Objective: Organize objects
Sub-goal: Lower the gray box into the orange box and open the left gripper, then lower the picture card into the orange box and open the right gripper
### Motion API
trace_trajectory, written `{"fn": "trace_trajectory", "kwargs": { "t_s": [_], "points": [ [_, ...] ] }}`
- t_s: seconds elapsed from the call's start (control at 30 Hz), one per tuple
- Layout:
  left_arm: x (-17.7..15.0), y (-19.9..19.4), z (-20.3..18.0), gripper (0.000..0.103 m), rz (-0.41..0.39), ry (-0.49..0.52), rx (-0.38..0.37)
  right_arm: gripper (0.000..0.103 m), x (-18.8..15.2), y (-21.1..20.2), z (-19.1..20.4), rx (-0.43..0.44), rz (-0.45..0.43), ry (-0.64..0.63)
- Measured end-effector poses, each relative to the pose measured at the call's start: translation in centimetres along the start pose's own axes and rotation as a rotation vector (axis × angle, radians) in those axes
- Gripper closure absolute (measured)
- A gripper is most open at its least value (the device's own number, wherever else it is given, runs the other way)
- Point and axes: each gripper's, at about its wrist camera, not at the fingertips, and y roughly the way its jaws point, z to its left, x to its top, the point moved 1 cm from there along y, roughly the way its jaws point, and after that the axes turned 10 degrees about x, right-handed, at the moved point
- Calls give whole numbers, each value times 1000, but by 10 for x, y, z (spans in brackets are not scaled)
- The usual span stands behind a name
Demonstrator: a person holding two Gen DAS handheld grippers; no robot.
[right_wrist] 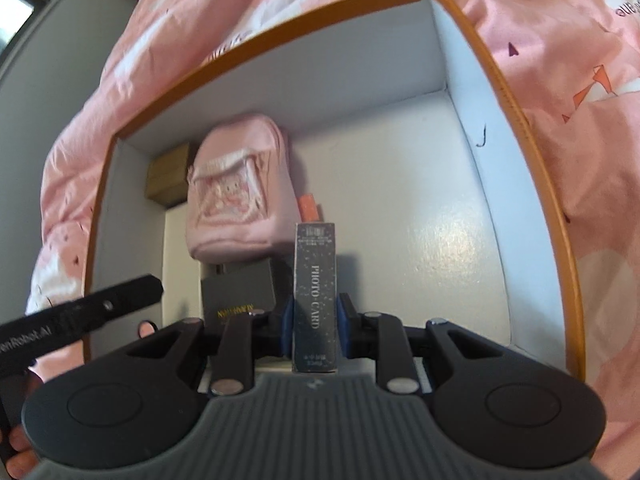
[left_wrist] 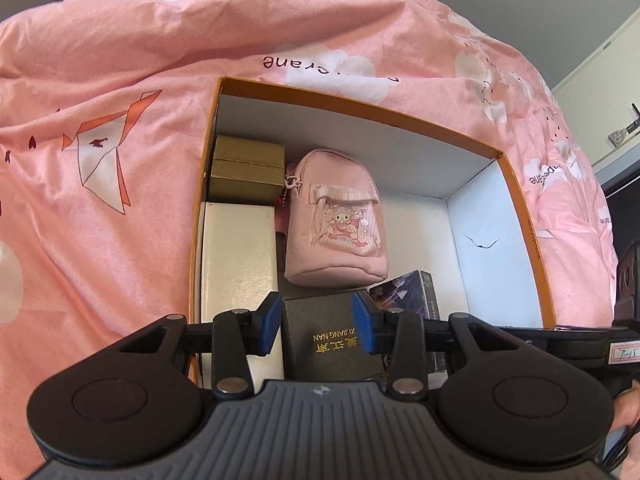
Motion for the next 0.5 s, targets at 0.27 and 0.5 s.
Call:
{"fn": "trace_trajectory", "kwargs": {
  "t_s": [0.27, 0.5],
  "points": [
    [-11, -1, -14, 59, -69, 70, 82, 67, -2, 10, 3, -158, 69, -163],
    [-12, -1, -12, 59, -79, 70, 75, 55, -2, 23, -5, -222, 123, -186]
  ]
}}
